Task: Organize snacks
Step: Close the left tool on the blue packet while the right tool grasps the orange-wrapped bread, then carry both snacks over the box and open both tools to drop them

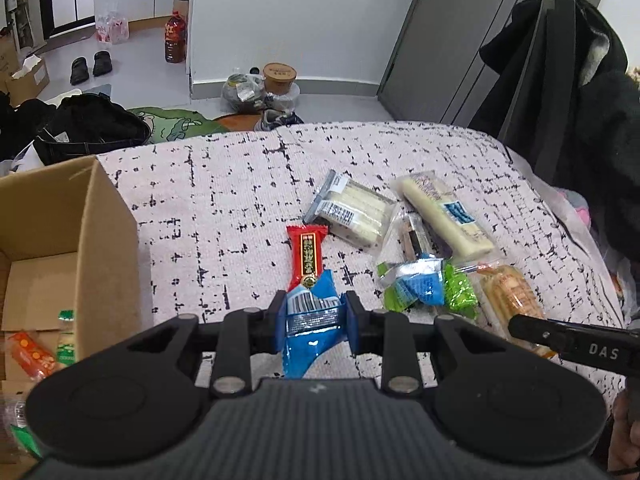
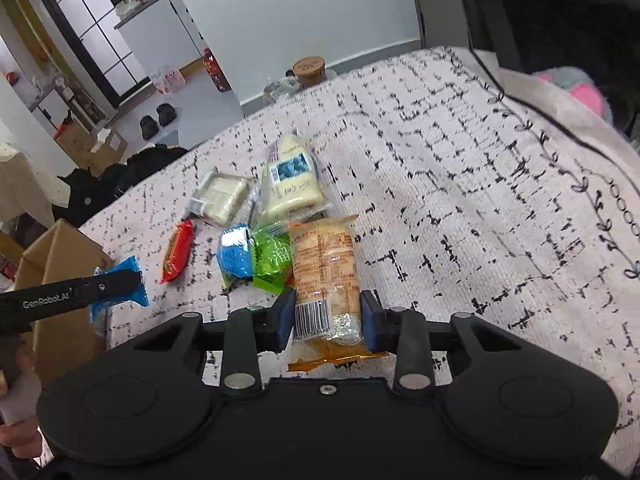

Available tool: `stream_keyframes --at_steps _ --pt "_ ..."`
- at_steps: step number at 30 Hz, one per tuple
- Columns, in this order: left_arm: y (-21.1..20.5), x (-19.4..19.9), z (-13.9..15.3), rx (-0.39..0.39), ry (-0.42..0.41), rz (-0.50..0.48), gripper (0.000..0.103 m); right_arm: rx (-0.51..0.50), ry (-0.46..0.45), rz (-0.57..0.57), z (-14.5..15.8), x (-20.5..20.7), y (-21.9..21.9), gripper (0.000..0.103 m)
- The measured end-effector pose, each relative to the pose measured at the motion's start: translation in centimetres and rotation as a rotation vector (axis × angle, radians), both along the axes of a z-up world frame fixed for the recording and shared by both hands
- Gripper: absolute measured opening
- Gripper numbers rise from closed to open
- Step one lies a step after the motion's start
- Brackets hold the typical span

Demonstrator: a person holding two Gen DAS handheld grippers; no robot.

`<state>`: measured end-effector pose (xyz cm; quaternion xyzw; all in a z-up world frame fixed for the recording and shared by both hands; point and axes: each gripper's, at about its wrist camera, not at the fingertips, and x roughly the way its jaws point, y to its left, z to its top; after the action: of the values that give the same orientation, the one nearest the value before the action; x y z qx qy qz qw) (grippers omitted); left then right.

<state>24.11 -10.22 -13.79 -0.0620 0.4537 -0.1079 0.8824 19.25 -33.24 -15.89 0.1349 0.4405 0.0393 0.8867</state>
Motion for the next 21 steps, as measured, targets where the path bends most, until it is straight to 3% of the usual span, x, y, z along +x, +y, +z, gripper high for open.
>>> stream_keyframes --at_steps 21 --pt "4.4 -2.6 4.9 -0.036 -0.116 0.056 0.028 0.054 -0.146 0.081 5.6 -1.3 5.6 0.033"
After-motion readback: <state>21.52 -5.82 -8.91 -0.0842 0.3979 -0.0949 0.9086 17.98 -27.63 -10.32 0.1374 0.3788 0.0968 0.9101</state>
